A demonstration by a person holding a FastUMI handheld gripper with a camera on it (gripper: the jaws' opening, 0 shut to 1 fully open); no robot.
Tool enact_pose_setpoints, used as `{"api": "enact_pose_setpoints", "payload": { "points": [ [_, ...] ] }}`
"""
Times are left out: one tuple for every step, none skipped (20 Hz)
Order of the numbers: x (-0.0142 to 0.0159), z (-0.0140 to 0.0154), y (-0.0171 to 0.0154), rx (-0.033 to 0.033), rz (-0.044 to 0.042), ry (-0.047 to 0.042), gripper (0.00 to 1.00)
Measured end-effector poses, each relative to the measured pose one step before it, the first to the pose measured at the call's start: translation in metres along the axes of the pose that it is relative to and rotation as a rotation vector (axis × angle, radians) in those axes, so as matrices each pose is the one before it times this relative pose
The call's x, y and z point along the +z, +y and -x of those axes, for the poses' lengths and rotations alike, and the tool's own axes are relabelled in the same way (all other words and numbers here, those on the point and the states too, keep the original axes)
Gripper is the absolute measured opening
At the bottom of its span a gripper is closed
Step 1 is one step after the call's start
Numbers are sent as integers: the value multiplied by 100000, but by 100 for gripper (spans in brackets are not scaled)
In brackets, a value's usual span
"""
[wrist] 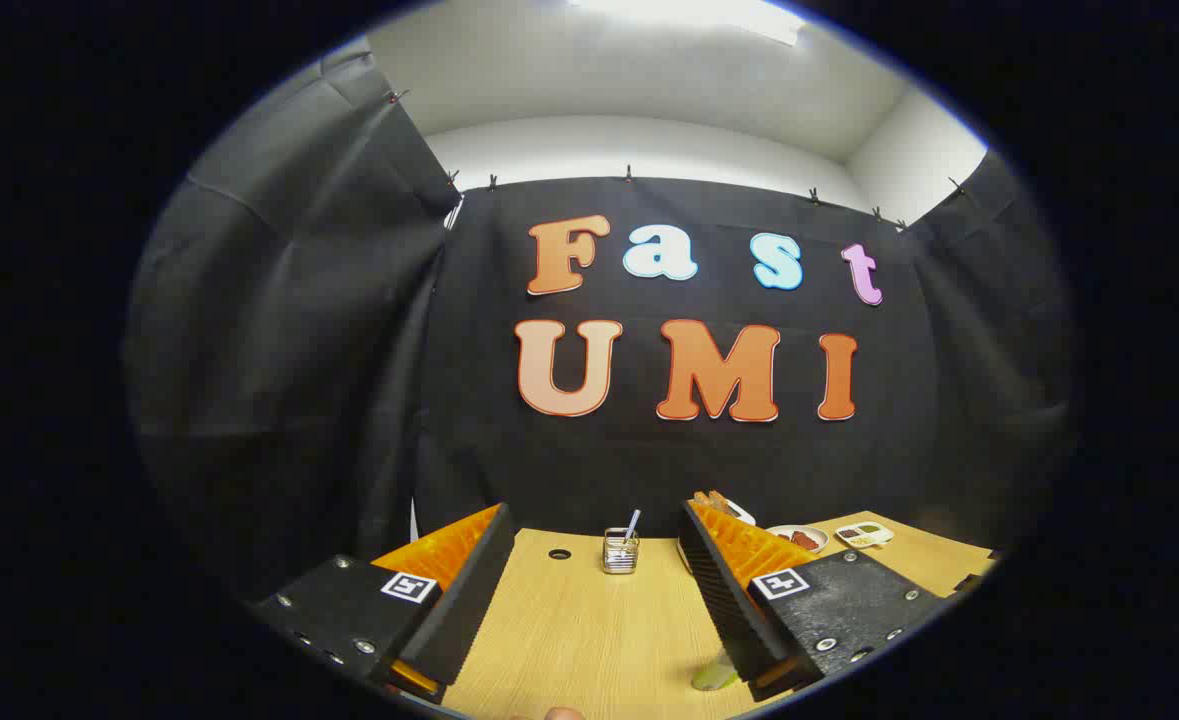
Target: Take the bottle from table, then pour the juice into the cup, finally place the bottle on the coaster
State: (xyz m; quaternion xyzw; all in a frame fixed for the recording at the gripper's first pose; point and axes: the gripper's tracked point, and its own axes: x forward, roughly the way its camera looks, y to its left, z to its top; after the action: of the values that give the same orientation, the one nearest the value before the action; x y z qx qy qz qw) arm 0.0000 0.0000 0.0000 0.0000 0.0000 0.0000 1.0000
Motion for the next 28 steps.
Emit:
{"api": "enact_pose_setpoints", "payload": {
  "points": [
    [-510,-183,-386,-609,971,844,99],
    [-646,9,-578,-899,1241,1415,99],
    [-458,-75,-332,-932,411,923,99],
    [8,-132,100,48,-1252,-367,99],
    [59,-73,487,1555,-2156,-475,99],
    [-48,-37,471,1353,-1610,-648,99],
    [-56,54,70,473,-347,-59,99],
    [-210,110,-69,-225,710,399,99],
    [-145,15,-167,-564,1364,759,99],
    [-256,28,-32,-445,1481,743,99],
    [-173,-8,45,-186,1011,392,99],
    [14,-79,239,480,431,22,99],
    [158,42,179,461,-75,-459,99],
    [162,-26,46,287,-782,-588,99],
    [113,137,4,222,-935,-600,99],
    [-3,70,-273,-361,-533,-166,99],
    [-74,170,-253,-687,41,348,99],
    [-33,-1,-279,-637,222,339,99],
    [111,89,-245,-297,218,48,99],
    [69,115,-253,-331,439,-256,99],
    [56,166,-408,-631,408,-100,99],
    [-208,47,-476,-645,149,-105,99],
    [-226,43,-534,-505,-380,-35,99],
    [-438,34,-609,-561,-806,46,99],
    [-470,9,-728,-1018,-1100,334,99],
    [-495,16,-874,-1194,-667,137,99],
    [-481,-47,-798,-1078,-221,167,99],
    [-519,-49,-673,-976,-89,520,99]
  ]
}}
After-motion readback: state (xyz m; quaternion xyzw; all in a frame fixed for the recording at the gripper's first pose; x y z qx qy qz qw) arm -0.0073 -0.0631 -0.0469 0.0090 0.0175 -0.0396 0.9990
